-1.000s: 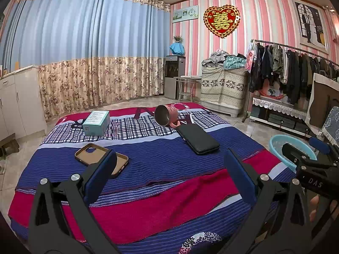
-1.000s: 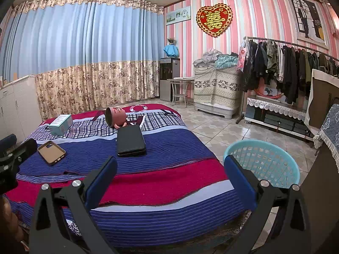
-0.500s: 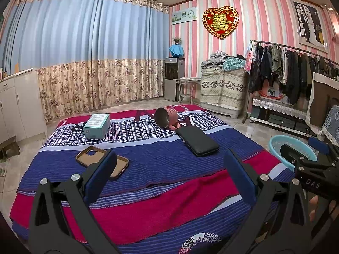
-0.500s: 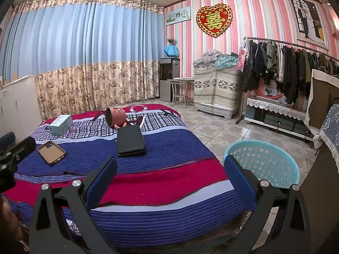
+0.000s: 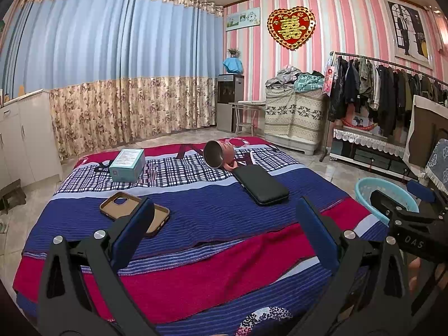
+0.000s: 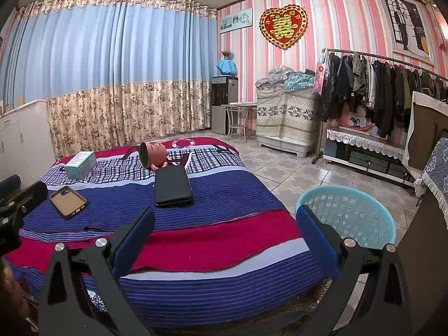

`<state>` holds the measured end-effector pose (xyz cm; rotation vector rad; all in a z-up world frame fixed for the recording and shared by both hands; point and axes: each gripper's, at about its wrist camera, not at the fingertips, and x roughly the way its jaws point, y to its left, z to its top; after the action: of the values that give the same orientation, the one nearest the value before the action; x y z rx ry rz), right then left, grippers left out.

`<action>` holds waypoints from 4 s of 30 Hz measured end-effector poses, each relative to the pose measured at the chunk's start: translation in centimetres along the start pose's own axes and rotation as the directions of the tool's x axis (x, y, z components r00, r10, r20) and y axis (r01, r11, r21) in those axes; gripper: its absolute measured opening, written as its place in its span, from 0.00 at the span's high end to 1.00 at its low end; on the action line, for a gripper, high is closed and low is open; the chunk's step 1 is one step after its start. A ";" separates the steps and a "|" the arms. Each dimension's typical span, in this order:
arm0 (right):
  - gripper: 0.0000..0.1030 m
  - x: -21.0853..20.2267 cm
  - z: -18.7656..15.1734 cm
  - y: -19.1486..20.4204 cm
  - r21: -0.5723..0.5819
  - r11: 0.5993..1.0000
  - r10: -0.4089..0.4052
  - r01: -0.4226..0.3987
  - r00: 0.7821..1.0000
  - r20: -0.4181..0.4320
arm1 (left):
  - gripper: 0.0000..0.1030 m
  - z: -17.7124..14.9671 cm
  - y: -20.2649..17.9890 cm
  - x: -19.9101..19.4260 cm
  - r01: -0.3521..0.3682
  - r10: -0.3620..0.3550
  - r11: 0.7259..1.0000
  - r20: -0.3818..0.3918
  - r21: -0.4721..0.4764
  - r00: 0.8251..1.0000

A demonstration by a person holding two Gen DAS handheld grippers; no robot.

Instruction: Collect trash

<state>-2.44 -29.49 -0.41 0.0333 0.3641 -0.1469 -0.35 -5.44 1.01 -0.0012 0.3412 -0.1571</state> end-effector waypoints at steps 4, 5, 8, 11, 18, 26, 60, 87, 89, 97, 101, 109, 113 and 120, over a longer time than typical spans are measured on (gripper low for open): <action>0.04 0.0 0.0 0.0 0.000 1.000 0.001 -0.001 1.000 -0.001 | 0.05 0.0 -0.1 0.0 0.000 0.000 1.000 0.002 0.002 1.000; 0.04 0.0 0.0 0.0 0.000 1.000 0.000 0.000 1.000 -0.001 | 0.05 0.0 -0.1 0.0 0.000 0.000 1.000 0.001 0.002 1.000; 0.04 0.0 0.0 0.0 0.000 1.000 0.000 0.000 1.000 0.000 | 0.05 0.0 0.0 0.0 -0.001 0.001 1.000 0.002 0.002 1.000; 0.04 0.0 0.0 0.0 0.000 1.000 0.000 0.000 1.000 0.000 | 0.05 0.0 0.0 0.0 0.001 -0.001 1.000 -0.001 0.000 1.000; 0.04 -0.1 -0.1 0.0 0.000 1.000 0.000 0.000 1.000 0.001 | 0.05 0.1 0.0 0.0 0.000 0.000 1.000 -0.001 0.003 1.000; 0.04 0.0 -0.1 0.0 -0.001 1.000 0.000 0.000 1.000 -0.001 | 0.05 0.2 -0.2 -0.1 0.000 0.000 1.000 -0.001 0.003 1.000; 0.04 0.0 0.0 -0.1 0.000 1.000 -0.002 0.002 1.000 0.002 | 0.05 0.0 -0.4 -0.1 0.003 -0.003 1.000 -0.008 0.002 1.000; 0.04 -0.1 1.1 -0.6 -0.005 1.000 0.021 -0.021 0.999 0.033 | 0.05 -0.3 0.9 0.6 -0.011 0.011 1.000 -0.016 -0.003 1.000; 0.04 0.1 1.2 -0.6 -0.008 1.000 0.023 -0.023 0.999 0.034 | 0.05 -0.4 1.1 0.7 -0.010 0.010 1.000 -0.018 -0.005 1.000; 0.04 0.1 1.0 -0.3 -0.012 1.000 0.025 -0.024 0.999 0.040 | 0.05 -0.2 1.1 0.8 0.005 -0.005 1.000 -0.016 0.005 1.000; 0.04 0.1 0.9 -0.2 -0.010 1.000 0.024 -0.024 0.999 0.040 | 0.05 -0.3 1.3 0.8 0.007 -0.007 1.000 -0.022 0.000 1.000; 0.04 0.0 0.8 -0.3 -0.011 1.000 0.025 -0.024 0.999 0.040 | 0.05 0.1 1.3 1.0 0.012 -0.012 1.000 -0.023 -0.011 1.000; 0.04 0.0 0.8 -0.2 -0.009 1.000 0.024 -0.024 0.999 0.041 | 0.05 0.3 0.9 0.6 0.016 -0.016 1.000 -0.009 0.001 1.000; 0.04 0.2 0.8 -0.1 -0.012 1.000 0.028 -0.027 0.999 0.043 | 0.05 0.5 0.2 0.1 0.026 -0.026 0.999 0.002 0.026 1.000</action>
<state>-1.99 -29.62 0.22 0.0238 0.3215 -0.1181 -0.04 -5.30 1.41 0.0194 0.3373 -0.1872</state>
